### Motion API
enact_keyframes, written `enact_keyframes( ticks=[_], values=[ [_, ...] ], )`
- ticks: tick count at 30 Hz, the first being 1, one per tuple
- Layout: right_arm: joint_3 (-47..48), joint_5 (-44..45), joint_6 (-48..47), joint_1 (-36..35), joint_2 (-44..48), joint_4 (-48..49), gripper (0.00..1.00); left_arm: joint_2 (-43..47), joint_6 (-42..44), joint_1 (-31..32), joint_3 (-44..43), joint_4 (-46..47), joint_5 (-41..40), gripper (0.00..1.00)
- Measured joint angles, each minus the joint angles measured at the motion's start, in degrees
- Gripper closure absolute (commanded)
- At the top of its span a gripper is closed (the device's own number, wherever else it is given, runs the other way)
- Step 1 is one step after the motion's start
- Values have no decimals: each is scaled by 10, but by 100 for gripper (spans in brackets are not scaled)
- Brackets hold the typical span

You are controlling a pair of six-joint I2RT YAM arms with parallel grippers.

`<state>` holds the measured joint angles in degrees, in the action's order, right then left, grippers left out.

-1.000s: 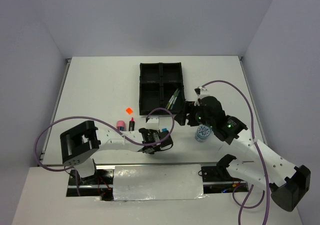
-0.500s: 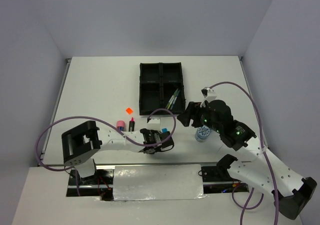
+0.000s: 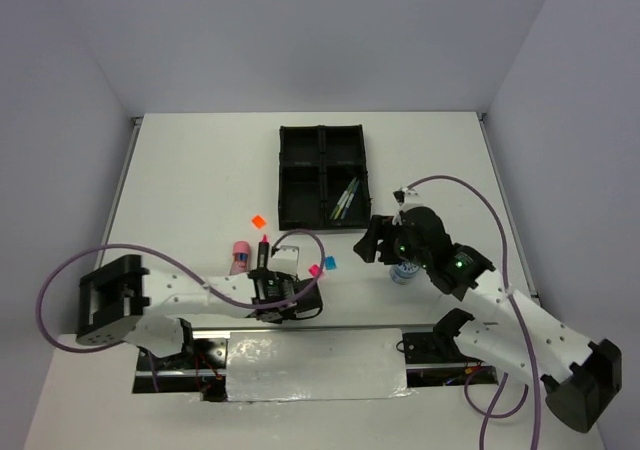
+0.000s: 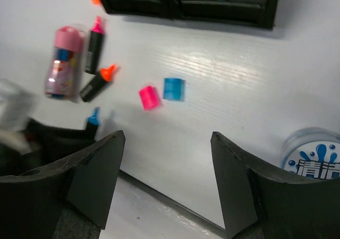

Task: Sort the stationery into containers
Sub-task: Pick up the pen from the center of the board, then close the pen cap on the pen.

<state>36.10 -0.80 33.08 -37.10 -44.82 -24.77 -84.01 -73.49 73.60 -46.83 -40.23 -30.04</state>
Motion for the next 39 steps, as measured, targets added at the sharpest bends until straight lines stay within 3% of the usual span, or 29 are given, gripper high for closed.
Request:
enact_keyframes(
  ticks=[6, 11, 22, 29, 39],
  values=[
    [9, 67, 33, -48, -115, 2, 27, 174, 45, 4, -26, -40, -45, 100],
    [81, 125, 56, -96, -232, -10, 27, 300, 92, 4, -46, -63, -64, 100],
    [149, 168, 80, -134, -415, 8, 36, 532, 247, 4, 24, -15, 5, 100],
    [173, 167, 80, -139, -471, 17, 39, 551, 271, 4, 35, 0, 29, 100],
    [184, 170, 80, -144, -518, 21, 46, 500, 271, 5, 35, 8, 35, 100]
  ],
)
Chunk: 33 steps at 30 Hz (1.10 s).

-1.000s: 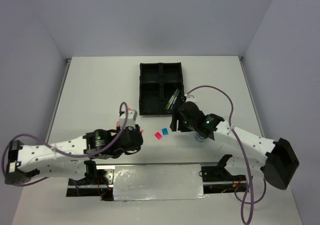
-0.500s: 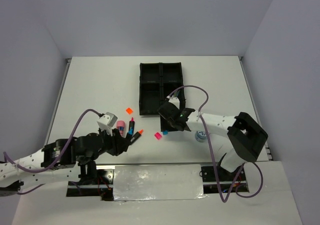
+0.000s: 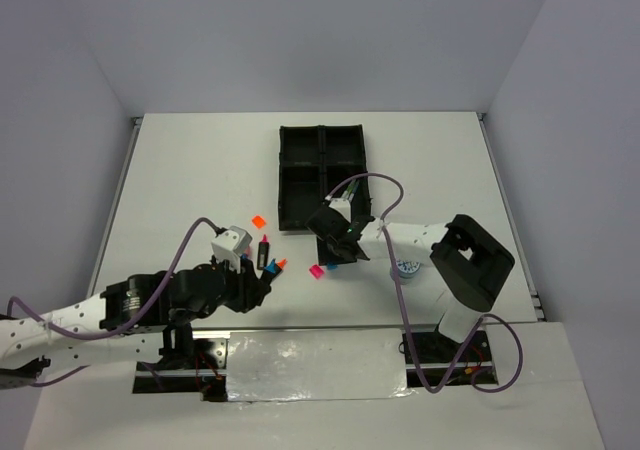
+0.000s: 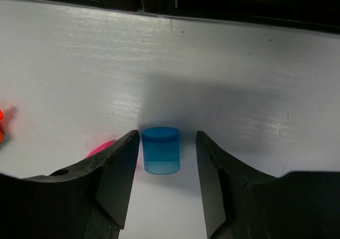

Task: Sort the stationery into containers
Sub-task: Close the pen cap on the pen.

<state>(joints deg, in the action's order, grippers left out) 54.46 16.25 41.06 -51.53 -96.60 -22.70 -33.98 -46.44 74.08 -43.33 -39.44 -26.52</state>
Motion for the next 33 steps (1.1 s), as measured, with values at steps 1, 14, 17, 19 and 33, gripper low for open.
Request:
enact_keyframes(
  ticks=[1, 14, 17, 19, 33],
  values=[
    [1, 1, 0, -1, -1, 0, 47, 0, 0, 0, 0, 0, 0, 100],
    [9, 20, 1, -10, -11, -2, 68, 12, 0, 0, 0, 0, -1, 100],
    [9, 16, 1, -10, -10, -1, 75, 11, -1, 0, 0, 0, -2, 100],
    [5, 11, 3, -11, -6, 2, 76, 11, -1, 0, 0, -1, -3, 100],
    [-23, 17, -21, -15, 180, 47, 87, 16, -2, 0, 18, 76, -2, 100]
  ],
)
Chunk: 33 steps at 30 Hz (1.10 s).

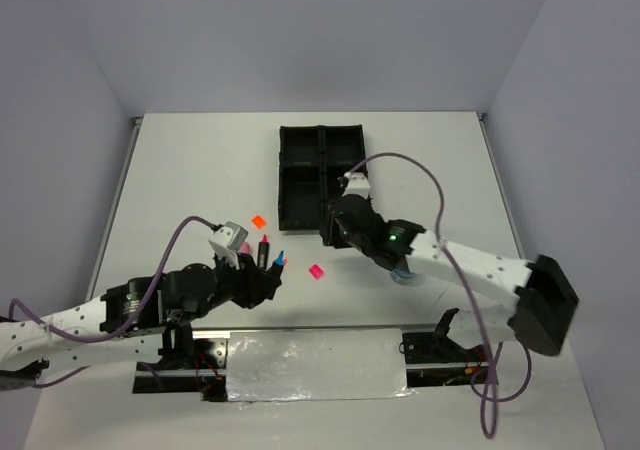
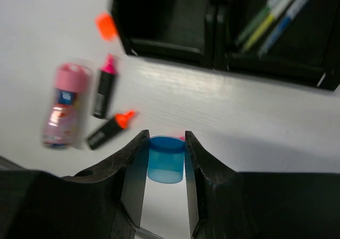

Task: Sort the stationery into containers
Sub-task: Close the pen cap on the pen.

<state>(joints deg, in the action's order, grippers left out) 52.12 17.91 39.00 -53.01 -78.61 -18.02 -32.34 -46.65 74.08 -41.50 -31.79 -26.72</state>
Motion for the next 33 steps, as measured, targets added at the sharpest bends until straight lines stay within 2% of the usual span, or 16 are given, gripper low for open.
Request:
enact_keyframes(
  ticks=[7, 11, 17, 22, 26, 33],
  values=[
    [-29, 32, -57, 0, 246, 92, 86, -6, 21, 0, 50, 194, 33, 100],
    [-26, 24, -96, 0, 325, 142, 86, -35, 48, 0, 60, 317, 63, 100],
    [-26, -80, -119, 0, 383, 221, 87, -76, 108, 0, 61, 486, 146, 100],
    [-35, -194, -112, 0, 406, 302, 87, -110, 148, 0, 50, 571, 226, 100],
    [-43, -268, -101, 0, 416, 362, 87, -118, 156, 0, 49, 605, 267, 100],
    [-72, -381, -82, 0, 416, 461, 87, -112, 167, 0, 49, 632, 292, 100]
  ],
)
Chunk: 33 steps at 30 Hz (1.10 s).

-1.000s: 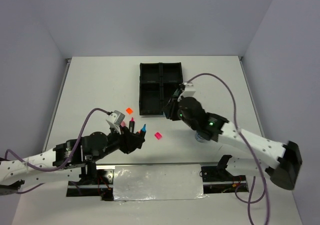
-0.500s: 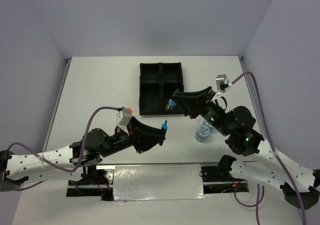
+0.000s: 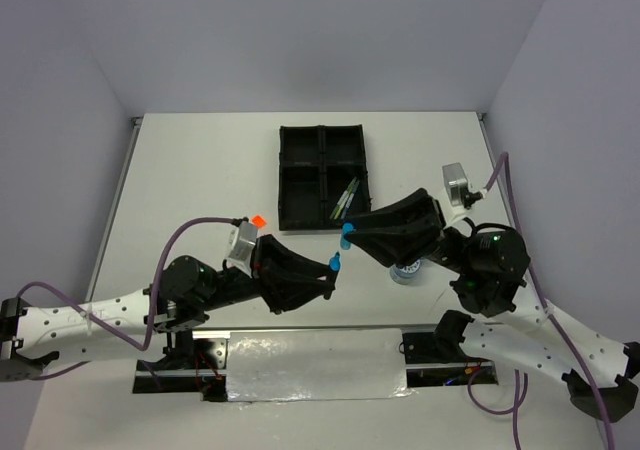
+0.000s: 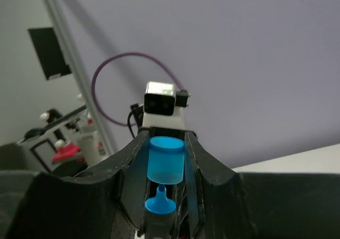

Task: Sort the stationery into containers
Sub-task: Close the pen cap on the pen.

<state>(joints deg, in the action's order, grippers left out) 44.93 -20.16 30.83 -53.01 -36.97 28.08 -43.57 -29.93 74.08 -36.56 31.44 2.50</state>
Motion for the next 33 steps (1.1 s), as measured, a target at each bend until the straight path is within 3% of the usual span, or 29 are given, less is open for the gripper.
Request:
enact_keyframes(
  ticks=[10, 33],
  values=[
    [-12, -75, 15, -2, -34, 50, 87, -7, 0, 0, -3, 7, 19, 100],
    [-49, -86, 16, -3, -19, 86, 87, -7, 0, 0, -3, 29, 16, 100]
  ],
)
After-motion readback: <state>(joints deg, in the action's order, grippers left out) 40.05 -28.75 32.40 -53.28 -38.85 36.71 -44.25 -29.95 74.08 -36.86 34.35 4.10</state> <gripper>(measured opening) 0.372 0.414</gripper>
